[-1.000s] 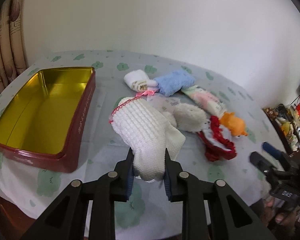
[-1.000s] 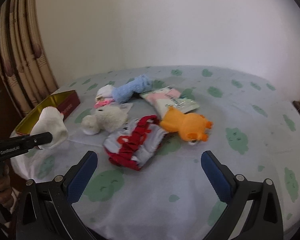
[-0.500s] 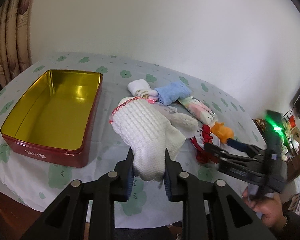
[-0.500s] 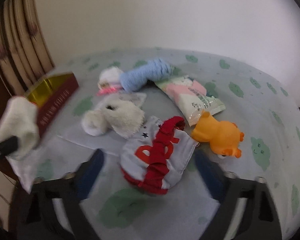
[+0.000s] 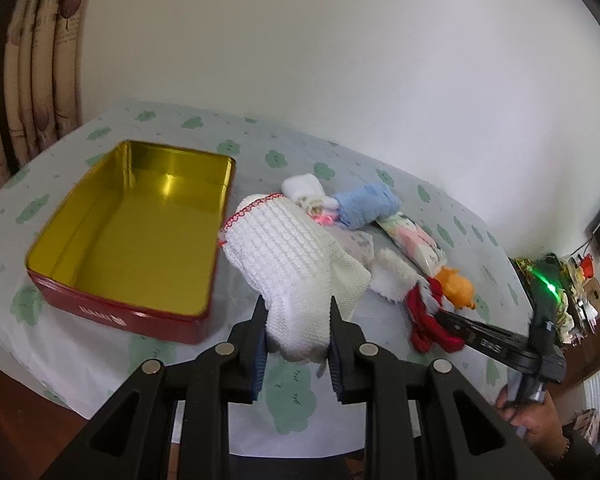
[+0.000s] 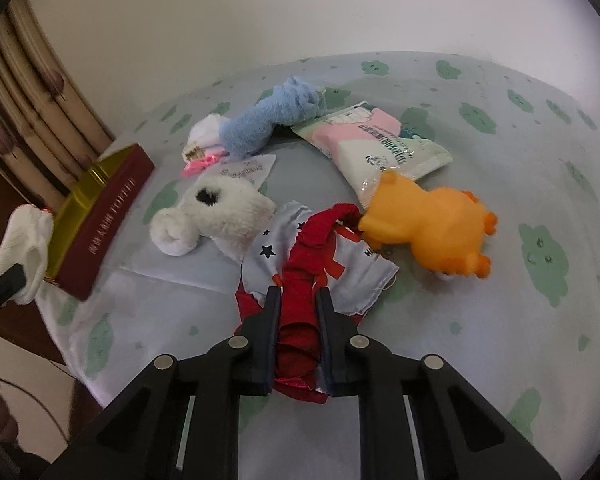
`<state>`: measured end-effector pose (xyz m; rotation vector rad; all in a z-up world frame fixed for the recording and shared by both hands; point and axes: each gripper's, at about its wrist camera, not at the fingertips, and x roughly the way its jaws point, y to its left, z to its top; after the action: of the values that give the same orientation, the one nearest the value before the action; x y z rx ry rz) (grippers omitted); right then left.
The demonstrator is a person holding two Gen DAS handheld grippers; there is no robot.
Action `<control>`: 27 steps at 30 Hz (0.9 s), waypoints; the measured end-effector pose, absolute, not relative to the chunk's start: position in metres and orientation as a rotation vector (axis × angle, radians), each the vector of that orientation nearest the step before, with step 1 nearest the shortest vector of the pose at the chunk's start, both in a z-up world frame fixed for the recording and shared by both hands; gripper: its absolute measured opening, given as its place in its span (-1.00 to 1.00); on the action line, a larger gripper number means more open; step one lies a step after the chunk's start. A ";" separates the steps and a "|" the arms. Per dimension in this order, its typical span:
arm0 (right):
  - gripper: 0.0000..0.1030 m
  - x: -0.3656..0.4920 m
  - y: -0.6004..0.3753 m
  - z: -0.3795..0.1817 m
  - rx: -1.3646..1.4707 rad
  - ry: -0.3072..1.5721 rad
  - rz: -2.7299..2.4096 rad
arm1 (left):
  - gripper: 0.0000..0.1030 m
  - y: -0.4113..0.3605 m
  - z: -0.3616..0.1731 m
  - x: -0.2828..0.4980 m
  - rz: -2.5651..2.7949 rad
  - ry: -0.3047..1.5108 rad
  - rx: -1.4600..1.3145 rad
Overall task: Organize soft objects
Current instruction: 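Grasp the white knit hat with the left gripper while the right grasps the red-white garment, then carry both items into the tin box and open both grippers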
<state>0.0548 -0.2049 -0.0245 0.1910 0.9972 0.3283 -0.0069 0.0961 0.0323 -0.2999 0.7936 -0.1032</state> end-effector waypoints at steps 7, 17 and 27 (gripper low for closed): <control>-0.71 0.033 -0.221 0.005 0.260 0.936 0.368 | -0.50 0.132 0.057 0.007 -0.022 0.774 -0.260; -0.71 0.022 -0.223 0.032 0.304 0.882 0.416 | -0.50 0.183 0.050 0.067 0.100 0.828 -0.148; -0.71 0.022 -0.226 0.036 0.326 0.880 0.413 | -0.49 0.217 0.002 0.146 0.136 0.956 -0.103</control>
<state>0.0224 -0.2256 0.0362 0.3260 0.8801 0.4130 0.1463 0.2166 0.0023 -0.1030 0.9560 0.1358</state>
